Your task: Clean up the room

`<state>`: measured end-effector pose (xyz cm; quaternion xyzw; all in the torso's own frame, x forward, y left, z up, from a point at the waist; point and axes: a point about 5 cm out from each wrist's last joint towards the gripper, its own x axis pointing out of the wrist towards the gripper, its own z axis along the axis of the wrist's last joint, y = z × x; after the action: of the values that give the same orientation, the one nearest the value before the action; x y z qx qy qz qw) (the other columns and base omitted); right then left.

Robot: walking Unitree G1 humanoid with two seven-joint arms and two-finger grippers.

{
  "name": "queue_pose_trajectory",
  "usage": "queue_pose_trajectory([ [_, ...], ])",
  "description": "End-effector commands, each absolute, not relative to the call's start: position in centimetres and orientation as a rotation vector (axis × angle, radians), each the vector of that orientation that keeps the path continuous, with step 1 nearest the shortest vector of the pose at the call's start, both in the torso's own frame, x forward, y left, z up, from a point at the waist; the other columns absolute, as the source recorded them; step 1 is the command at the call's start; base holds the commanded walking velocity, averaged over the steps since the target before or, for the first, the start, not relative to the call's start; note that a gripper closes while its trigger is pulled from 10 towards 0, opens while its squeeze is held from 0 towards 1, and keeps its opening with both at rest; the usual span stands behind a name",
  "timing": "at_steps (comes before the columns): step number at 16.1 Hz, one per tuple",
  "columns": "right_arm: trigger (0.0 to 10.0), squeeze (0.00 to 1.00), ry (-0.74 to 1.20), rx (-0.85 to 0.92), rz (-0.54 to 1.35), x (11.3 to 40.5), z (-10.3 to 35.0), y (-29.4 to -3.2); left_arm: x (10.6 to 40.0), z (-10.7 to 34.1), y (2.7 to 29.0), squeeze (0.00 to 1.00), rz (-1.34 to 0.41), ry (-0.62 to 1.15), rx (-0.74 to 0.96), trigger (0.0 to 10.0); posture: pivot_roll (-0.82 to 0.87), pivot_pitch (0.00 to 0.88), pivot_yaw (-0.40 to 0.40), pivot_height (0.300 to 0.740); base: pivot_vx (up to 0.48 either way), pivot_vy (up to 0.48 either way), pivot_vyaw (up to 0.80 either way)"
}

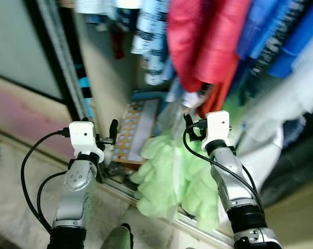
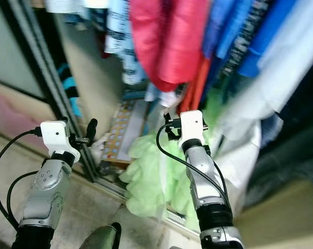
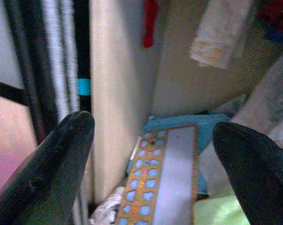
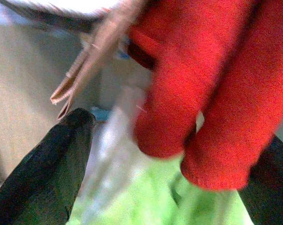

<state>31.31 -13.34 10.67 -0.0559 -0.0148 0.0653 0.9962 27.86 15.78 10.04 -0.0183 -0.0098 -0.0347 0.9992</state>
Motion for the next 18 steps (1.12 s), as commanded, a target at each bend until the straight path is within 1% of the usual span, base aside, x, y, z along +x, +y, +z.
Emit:
queue_pose_trajectory([
  [1,10.0,0.0,-0.035,-0.107,0.129,31.6,10.8,-13.5,28.1,10.1,15.5,0.0,-0.079,-0.022,-0.026,10.0,0.07,0.0,-0.065,0.74,0.0,0.0,0.8],
  [5,10.0,0.0,-0.036,-0.097,0.137,31.6,10.8,-13.3,28.2,10.1,15.4,0.0,-0.091,-0.021,-0.045,10.0,0.07,0.0,-0.063,0.74,0.0,0.0,0.8],
  [14,10.0,0.0,-0.041,-0.085,0.141,31.3,11.2,-13.3,28.2,10.1,15.7,0.0,-0.079,-0.018,-0.006,10.0,0.08,0.0,-0.058,0.74,0.0,0.0,0.8],
  [16,10.0,0.0,0.036,-0.065,0.138,30.5,11.0,-13.8,28.0,10.3,15.5,0.0,-0.079,-0.015,-0.013,10.0,0.08,0.0,-0.057,0.74,0.0,0.0,0.72],
  [17,10.0,0.0,0.074,-0.042,0.143,29.8,10.9,-14.3,27.7,10.4,15.4,0.0,-0.09,-0.015,-0.026,10.0,0.07,0.0,-0.058,0.74,0.0,0.0,0.0],
  [18,10.0,0.0,0.107,-0.078,0.163,29.0,10.7,-14.7,27.5,10.3,15.4,0.0,-0.096,-0.013,-0.028,10.0,0.07,0.0,-0.058,0.74,0.0,0.0,0.0],
])
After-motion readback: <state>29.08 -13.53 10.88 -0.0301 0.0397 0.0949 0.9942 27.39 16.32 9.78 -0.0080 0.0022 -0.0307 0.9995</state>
